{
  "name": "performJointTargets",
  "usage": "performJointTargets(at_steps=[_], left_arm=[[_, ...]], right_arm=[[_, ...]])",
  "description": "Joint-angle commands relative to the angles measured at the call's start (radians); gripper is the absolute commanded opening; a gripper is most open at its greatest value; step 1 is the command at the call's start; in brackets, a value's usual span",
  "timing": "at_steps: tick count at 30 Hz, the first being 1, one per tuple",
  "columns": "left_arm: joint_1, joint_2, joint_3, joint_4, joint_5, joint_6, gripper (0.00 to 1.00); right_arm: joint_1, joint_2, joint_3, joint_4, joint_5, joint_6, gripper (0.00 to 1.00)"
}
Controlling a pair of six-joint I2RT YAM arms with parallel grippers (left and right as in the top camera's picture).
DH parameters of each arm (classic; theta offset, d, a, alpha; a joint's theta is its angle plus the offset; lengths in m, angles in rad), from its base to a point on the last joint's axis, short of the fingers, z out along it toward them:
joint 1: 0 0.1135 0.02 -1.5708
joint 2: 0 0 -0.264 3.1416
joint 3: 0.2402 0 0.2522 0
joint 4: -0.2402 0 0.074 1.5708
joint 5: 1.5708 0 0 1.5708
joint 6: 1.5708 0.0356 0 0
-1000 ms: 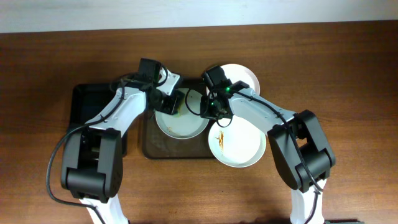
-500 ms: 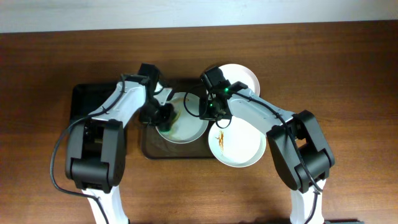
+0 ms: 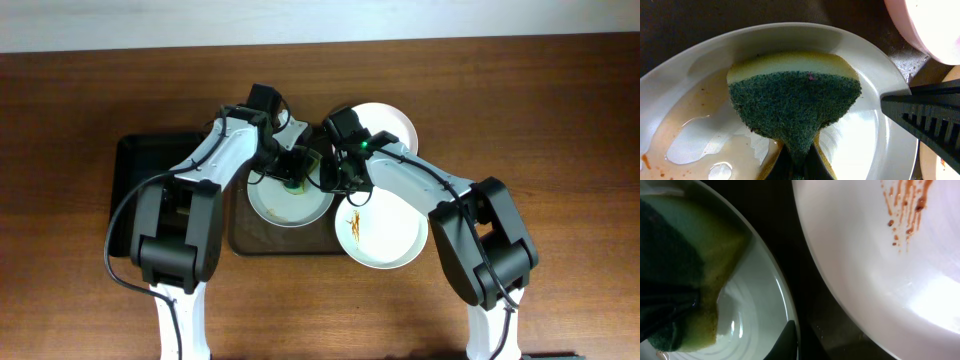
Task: Clean dirty plates on tray and stack at the side
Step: 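Scrub the left plate with the sponge while the right gripper holds it, then lift the cleaned plate with the right gripper and place it right of the tray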
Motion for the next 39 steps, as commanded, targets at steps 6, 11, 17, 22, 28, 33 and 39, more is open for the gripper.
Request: performJointTargets(at_steps=[6,11,17,22,28,33,39], left_arm=[[0.092,0.067,0.008,-0.051,-0.238,-0.346,0.01],[0.19,0.067,0.024,-0.188,-0.238,-0.418,0.01],[0.177,0.066,0.239,-0.435,-0.223,-0.328,0.01],[0.2,0.066,0.581,-0.669,-0.143,-0.208,0.01],[0.206,0.068,0.604,-0.623,-0.143,-0.208,0.01],[0.206,0.068,0.604,-0.614,-0.143,-0.208,0.01],[0.206,0.069,0.603,-0.605,-0.142,-0.209,0.01]], right_arm=[[0.0,-0.007,-0.01,-0.005,0.03,0.008,0.04],[0.0,-0.007,-0.01,-0.004,0.03,0.008,0.04],[0.0,-0.007,-0.01,-0.005,0.03,0.008,0.04],[0.0,-0.007,-0.01,-0.016,0.017,0.008,0.04],[0.011,-0.003,-0.01,0.003,-0.078,0.016,0.22],[0.025,0.05,-0.01,0.018,-0.088,0.061,0.04],[0.022,-0.153,0.031,-0.062,0.043,0.026,0.04]])
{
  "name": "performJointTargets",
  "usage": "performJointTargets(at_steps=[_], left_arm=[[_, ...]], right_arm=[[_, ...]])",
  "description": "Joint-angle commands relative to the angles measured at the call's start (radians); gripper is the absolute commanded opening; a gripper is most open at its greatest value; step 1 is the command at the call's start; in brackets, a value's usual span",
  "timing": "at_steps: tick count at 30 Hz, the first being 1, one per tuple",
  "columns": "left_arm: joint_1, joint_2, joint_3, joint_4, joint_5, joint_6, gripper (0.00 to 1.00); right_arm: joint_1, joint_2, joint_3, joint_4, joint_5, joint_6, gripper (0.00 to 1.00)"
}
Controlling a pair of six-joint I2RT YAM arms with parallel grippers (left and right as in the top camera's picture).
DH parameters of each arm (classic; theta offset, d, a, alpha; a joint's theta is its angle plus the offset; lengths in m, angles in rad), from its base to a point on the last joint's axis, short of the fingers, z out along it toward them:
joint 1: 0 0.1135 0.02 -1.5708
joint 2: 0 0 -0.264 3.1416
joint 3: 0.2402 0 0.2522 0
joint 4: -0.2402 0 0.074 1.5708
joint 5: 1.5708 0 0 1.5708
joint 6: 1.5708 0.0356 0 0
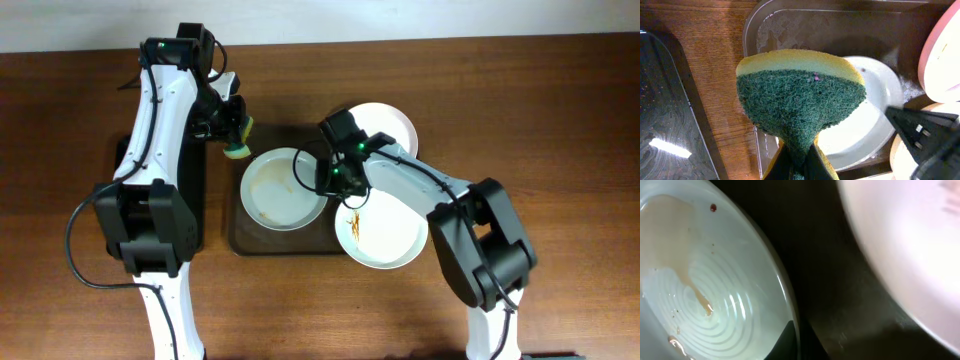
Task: Clean dirty plates on tray and stack at the side
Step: 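Lift the cleaned plate with the right gripper and place it right of the tray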
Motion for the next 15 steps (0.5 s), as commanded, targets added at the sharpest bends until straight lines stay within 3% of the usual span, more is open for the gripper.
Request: performJointTargets(at_steps=[1,5,8,11,15], left_arm=[[0.003,-0.006,0.011,0.005,0.012,0.019,0.01],[0.002,-0.006,0.011,0.021,0.013,0.019,0.01],[0.002,-0.006,0.011,0.027,0.013,0.019,0.01],[0.002,-0.006,0.011,0.032,0.013,0.019,0.01],[0.002,-0.006,0.011,0.032,0.013,0.019,0.01]], right_arm=[[0.006,-0.204,0.029,-0.082,0.183,-0.016,0.04],[0.037,-0.386,0.029,-0.247,0.463,-0.016,0.04],[0.113,-0.396,0.029,-0.309,0.714,-0.015,0.04],[0.279,-0.393,0.029,-0.318,1.138,-0.014,0.04],[0.379,-0.37,0.029,-0.299,1.391,-0.015,0.04]])
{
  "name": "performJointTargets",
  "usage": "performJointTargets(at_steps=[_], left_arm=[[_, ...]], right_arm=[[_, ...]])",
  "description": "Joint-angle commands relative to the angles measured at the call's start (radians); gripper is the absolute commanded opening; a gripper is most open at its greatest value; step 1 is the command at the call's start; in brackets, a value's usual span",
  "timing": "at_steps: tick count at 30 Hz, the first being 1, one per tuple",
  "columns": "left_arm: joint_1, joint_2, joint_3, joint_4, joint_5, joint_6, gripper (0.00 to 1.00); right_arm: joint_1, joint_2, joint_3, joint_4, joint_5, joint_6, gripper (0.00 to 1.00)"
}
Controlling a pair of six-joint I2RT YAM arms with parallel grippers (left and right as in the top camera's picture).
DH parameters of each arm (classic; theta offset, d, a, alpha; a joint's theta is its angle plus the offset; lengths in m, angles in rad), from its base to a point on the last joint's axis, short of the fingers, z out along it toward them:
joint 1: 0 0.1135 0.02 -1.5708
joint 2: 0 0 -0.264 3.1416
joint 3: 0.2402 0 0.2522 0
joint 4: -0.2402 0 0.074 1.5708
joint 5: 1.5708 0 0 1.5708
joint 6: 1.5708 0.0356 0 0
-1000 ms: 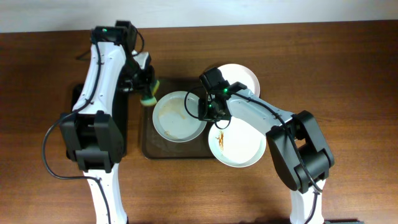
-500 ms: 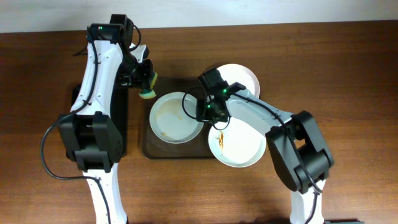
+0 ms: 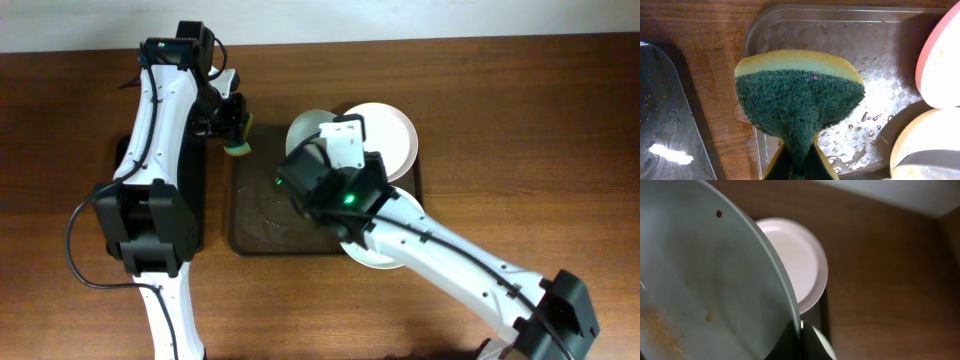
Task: Clean dirty plates on tray and stack at the side
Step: 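Lift the cleaned plate with the right gripper and place it right of the tray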
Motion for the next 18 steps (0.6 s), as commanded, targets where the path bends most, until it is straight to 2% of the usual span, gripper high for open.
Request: performJointTargets(at_steps=[1,6,8,15,18], left_arm=[[0.002,-0.006,0.011,0.003,0.012,0.019,0.01],[0.002,-0.006,0.011,0.003,0.012,0.019,0.01],[0.002,-0.006,0.011,0.003,0.012,0.019,0.01],[0.002,-0.006,0.011,0.003,0.012,0.019,0.01],[0.002,-0.006,0.011,0.003,0.012,0.019,0.01]], right_arm=[[0.063,0.027,0.009,0.008,0.315,0.005,0.04],[0.175,0.031,0.009,0.018,0.598,0.005,0.04],[0.201,0.031,0.009,0.018,0.627,0.005,0.04],[0.207,0.03,0.009,0.017,0.58,0.005,0.04],[0.187,0.0,0.009,0.008,0.362,0.005,0.04]])
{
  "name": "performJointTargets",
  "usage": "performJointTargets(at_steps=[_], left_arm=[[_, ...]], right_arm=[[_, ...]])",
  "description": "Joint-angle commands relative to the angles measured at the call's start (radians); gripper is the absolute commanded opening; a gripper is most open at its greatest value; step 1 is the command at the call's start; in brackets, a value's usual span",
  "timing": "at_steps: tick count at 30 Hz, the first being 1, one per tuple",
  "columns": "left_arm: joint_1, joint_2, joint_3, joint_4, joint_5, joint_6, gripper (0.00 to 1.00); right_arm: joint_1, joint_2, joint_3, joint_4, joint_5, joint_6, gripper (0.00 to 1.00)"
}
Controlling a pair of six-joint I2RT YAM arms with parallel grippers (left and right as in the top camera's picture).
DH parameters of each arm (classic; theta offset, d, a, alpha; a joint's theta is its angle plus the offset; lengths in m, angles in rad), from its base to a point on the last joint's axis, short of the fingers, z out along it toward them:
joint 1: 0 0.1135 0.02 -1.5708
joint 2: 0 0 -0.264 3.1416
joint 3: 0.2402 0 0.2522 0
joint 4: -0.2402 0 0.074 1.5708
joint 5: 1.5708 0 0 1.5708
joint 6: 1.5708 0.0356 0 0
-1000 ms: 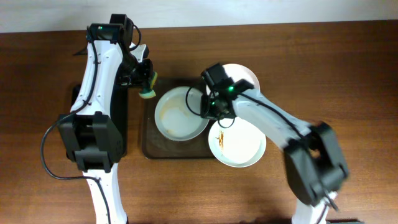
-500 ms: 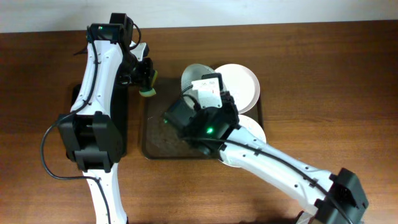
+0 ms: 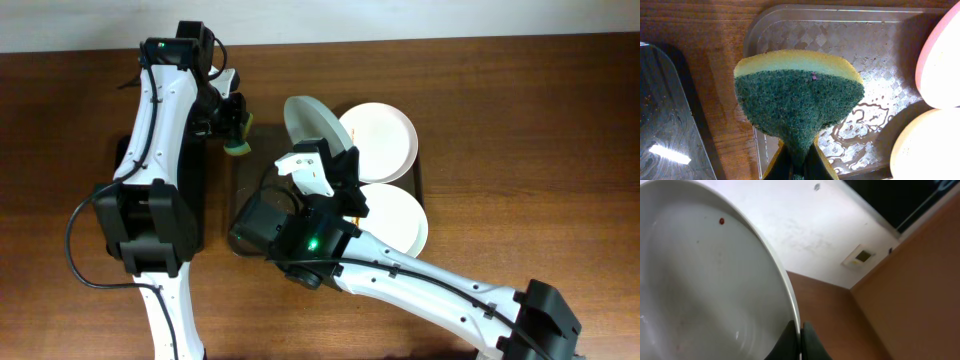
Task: Clean dirty plates on tray and stack at the side
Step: 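Lift the cleaned plate with the right gripper and place it right of the tray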
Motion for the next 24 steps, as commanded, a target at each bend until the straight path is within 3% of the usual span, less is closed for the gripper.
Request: performJointTargets(at_steps=[1,3,6,9,14,17,24], left_arm=[[0.002,-0.006,0.011,0.002,0.013,0.019,0.01],[0.002,-0.006,0.011,0.003,0.013,0.019,0.01],[0.002,-0.006,0.011,0.003,0.012,0.019,0.01],[0.002,-0.006,0.011,0.006,0.012,0.019,0.01],[0.002,-0.006,0.011,0.019,0.013,0.019,0.01],[0.002,-0.006,0.011,0.025,0.013,0.019,0.01],[0.002,-0.006,0.011,0.024,0.012,0.019,0.01]], right_arm=[[-0.035,-0.059,0.009,-0.021,-0.234,0.007,0.04],[-0.107,-0.132,0.009,-0.045,-0.418,0.006,0.04],[-0.333,-0.248,0.009,-0.075,-0.735,0.006,0.04],[-0.741,-0.302,0.009,-0.158,-1.033,-0.004,0.04],[-1.237,-0.199,-0.009,-0.189,-1.196,-0.021,0.04],[-1.358,-0.064,-0.056,-0.128,-1.214,-0.02,0.04],[-1.383,0.152,-0.059,-0.03,-1.192,-0.013,0.04]])
